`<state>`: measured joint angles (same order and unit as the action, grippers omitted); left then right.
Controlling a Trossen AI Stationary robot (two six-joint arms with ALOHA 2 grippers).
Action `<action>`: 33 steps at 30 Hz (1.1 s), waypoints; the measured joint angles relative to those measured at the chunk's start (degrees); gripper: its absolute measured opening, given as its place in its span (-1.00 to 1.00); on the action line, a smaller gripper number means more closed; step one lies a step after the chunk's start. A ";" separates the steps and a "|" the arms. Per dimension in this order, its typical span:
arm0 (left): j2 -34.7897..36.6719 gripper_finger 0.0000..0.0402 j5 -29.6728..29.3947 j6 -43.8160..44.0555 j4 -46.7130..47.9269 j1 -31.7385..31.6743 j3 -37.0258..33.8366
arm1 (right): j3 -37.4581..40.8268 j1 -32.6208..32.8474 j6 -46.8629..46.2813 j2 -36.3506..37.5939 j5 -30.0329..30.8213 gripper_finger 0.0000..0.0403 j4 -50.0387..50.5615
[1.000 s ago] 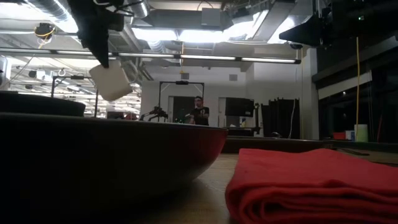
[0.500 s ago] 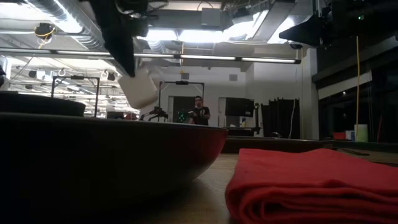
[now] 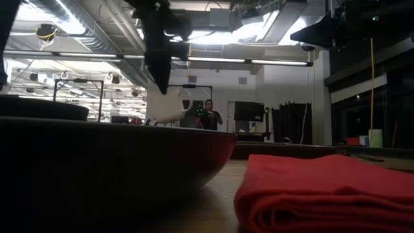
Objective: Set up tray
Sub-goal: Put the white cup on the top left of the brown serving tray
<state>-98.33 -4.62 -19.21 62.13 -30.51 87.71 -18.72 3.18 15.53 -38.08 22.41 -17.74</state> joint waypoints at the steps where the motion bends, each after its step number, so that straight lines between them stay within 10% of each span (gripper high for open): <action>1: -1.31 -0.99 0.43 0.00 0.66 -0.55 1.48 | 0.00 0.00 0.00 -0.18 0.00 -0.93 0.03; 33: -14.23 -0.99 2.66 2.11 3.45 -4.17 8.23 | 0.00 -0.02 7.28 -4.16 0.00 -0.93 -3.98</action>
<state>-112.57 -1.96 -17.10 65.58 -34.68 95.94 -18.72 3.16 22.81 -42.24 22.42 -21.71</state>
